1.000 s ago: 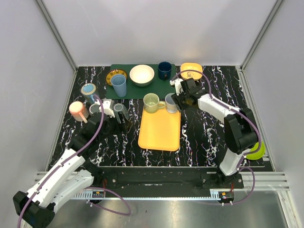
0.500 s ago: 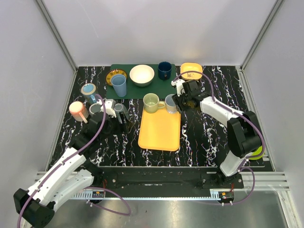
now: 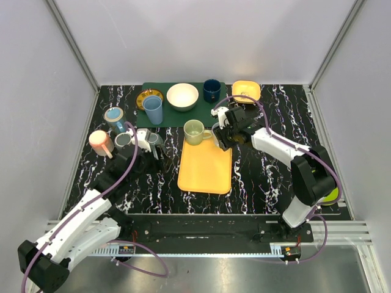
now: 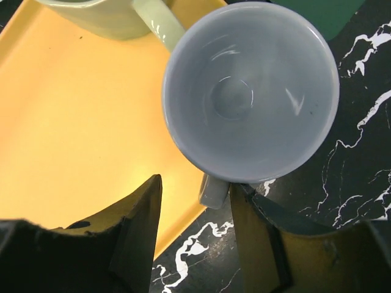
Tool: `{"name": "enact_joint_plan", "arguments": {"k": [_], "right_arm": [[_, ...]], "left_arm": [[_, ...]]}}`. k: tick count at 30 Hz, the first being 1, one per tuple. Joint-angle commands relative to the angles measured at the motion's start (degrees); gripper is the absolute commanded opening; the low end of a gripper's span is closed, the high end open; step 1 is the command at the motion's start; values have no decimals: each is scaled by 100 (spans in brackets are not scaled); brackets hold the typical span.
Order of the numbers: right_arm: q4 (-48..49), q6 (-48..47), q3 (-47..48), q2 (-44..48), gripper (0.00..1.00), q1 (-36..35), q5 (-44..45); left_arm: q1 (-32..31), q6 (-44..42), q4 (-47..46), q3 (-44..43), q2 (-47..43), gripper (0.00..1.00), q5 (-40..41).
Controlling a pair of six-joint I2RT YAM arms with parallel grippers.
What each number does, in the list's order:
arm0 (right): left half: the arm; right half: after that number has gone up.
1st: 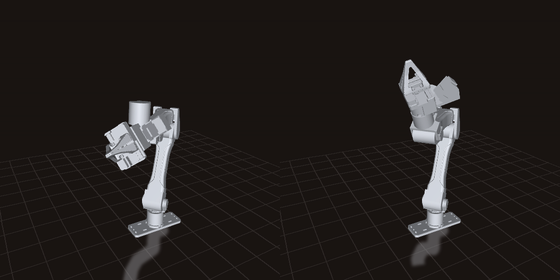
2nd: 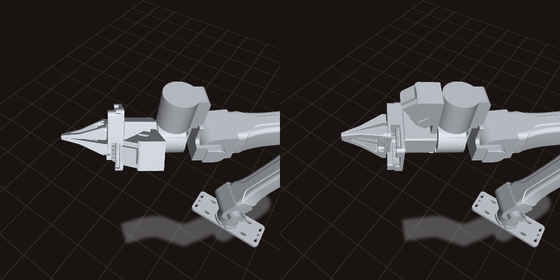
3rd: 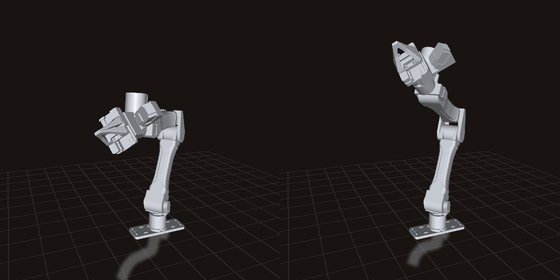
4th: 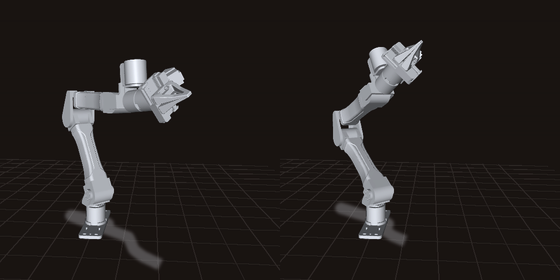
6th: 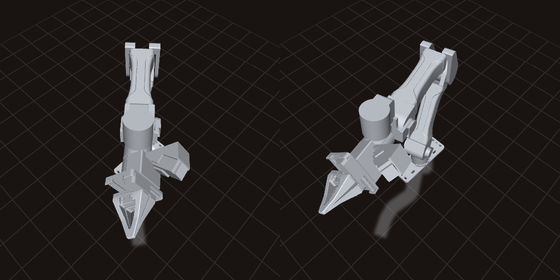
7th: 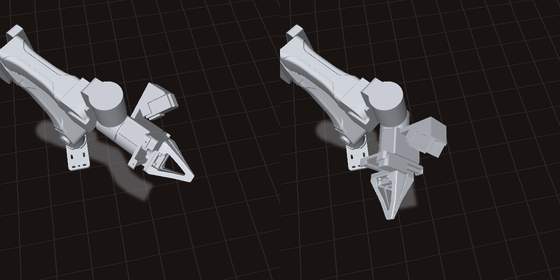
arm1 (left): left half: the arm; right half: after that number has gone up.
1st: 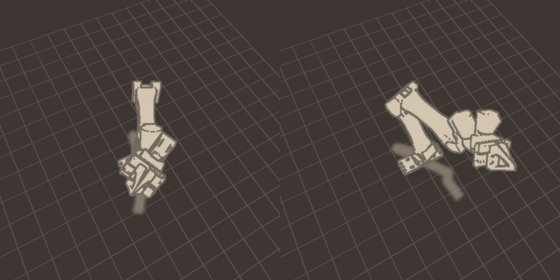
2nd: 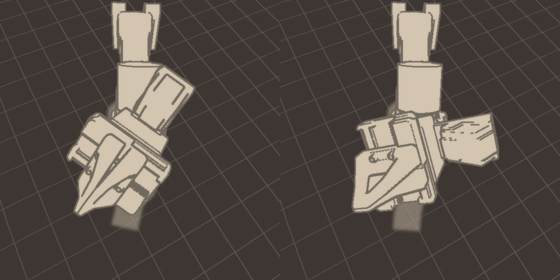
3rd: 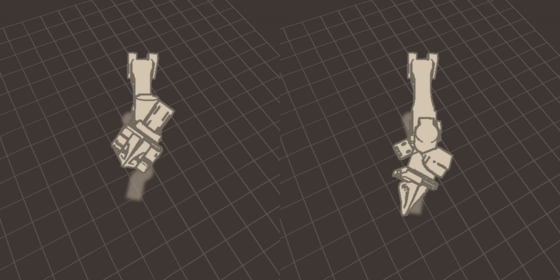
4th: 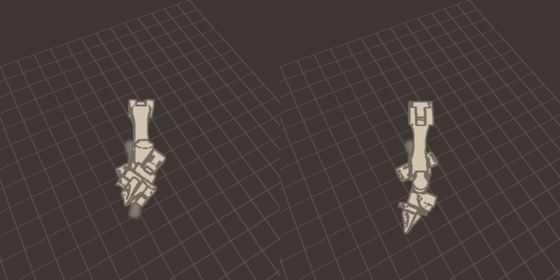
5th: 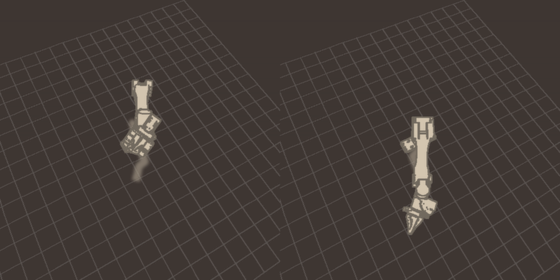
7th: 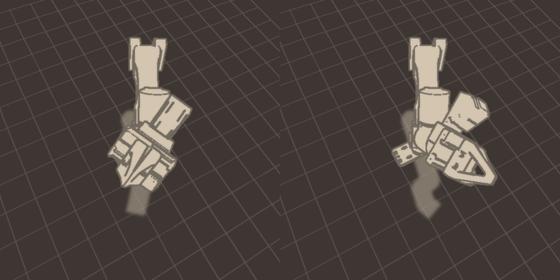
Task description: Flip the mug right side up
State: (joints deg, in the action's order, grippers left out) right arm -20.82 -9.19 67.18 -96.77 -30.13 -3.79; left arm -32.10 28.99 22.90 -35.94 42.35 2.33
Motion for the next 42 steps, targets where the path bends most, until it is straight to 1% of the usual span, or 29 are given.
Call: {"name": "enact_joint_plan", "arguments": {"k": [1,5,9,16,21,23,24,25,26,29,33,36,37,39,40,42], "right_arm": [[157,181,6,264,54,-90,299],[34,224,190,1,54,-98,616],[-36,505,348,-193,53,-98,950],[-45,769,603,-386,53,-98,986],[42,875,674,-465,49,-116,1082],[86,884,656,-492,38,-134,1082],[139,884,648,-492,30,-142,1082],[166,884,621,-509,17,-160,1091],[175,1049,604,-501,12,-160,1126],[262,1225,498,-439,1,-178,1327],[-79,1718,481,-264,0,-239,1723],[-238,1956,306,157,0,-432,2171],[-273,2000,148,463,0,-467,2277],[-465,2167,68,781,0,-529,2287],[-537,2219,-20,1113,0,-546,2269],[-607,2369,-152,1493,0,-582,2068]], "left_arm": [[-60,71,-286,52,45,74,5],[-112,98,-312,61,54,74,48],[-139,115,-303,70,72,74,84],[-174,115,-312,61,107,74,136],[-165,115,-312,70,107,73,154],[-174,115,-303,79,98,73,154],[-174,115,-303,87,90,73,154],[-174,124,-303,88,98,73,154],[-174,124,-303,88,90,73,154],[-183,115,-286,88,72,73,180],[-192,159,-286,87,37,73,198],[-192,212,-294,70,28,73,224],[-200,221,-321,87,19,73,233],[-200,282,-373,105,10,73,233],[-200,300,-391,96,10,73,233],[-218,370,-461,88,2,73,233]]}}
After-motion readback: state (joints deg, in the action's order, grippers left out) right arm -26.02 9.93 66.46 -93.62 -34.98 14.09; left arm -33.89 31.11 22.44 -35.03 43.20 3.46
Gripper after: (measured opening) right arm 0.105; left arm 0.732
